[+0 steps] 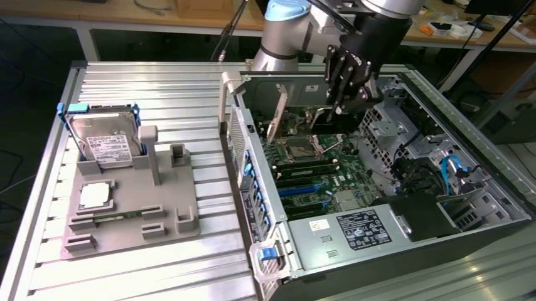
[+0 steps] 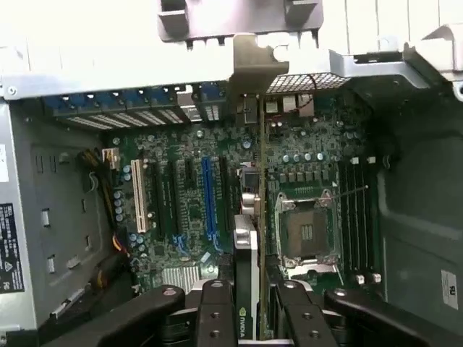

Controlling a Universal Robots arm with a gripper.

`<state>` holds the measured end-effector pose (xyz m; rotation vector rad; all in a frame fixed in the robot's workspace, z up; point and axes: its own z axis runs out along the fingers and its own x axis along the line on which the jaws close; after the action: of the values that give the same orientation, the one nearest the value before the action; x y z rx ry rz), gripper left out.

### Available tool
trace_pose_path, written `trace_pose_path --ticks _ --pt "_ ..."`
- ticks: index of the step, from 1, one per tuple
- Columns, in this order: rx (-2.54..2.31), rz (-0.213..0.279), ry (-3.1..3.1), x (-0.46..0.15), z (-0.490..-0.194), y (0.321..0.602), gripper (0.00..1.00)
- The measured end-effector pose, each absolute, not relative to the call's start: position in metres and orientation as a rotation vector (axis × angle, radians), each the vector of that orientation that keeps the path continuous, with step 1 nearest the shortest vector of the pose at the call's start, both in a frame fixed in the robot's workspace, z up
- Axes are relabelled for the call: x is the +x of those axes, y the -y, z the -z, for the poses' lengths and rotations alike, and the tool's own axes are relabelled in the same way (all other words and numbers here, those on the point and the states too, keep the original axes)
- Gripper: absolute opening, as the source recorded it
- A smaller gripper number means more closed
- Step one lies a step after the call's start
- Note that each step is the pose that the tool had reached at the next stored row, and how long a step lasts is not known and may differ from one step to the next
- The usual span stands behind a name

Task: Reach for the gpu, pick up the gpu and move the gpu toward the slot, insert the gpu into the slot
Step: 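Insert the gpu into the slot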

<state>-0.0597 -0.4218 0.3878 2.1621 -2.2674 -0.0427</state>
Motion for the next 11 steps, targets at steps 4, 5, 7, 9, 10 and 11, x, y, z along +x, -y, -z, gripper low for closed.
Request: trace_pose_path --ticks 4,5,7,9,10,11 --pt "2.356 0.039 2.06 -0.058 -0.377 0.422 0.27" --pt "2.36 0.035 2.055 -0.057 -0.376 0.422 0.27" --pt "2.364 0.025 2.058 -0.057 -0.375 0.422 0.27" --pt "2.368 0.011 2.062 -0.058 -0.374 0.422 0.27" --pt "2.37 0.007 2.063 -0.057 -0.373 0.422 0.27" --pt "2.371 0.004 2.064 -0.057 -0.372 0.423 0.27"
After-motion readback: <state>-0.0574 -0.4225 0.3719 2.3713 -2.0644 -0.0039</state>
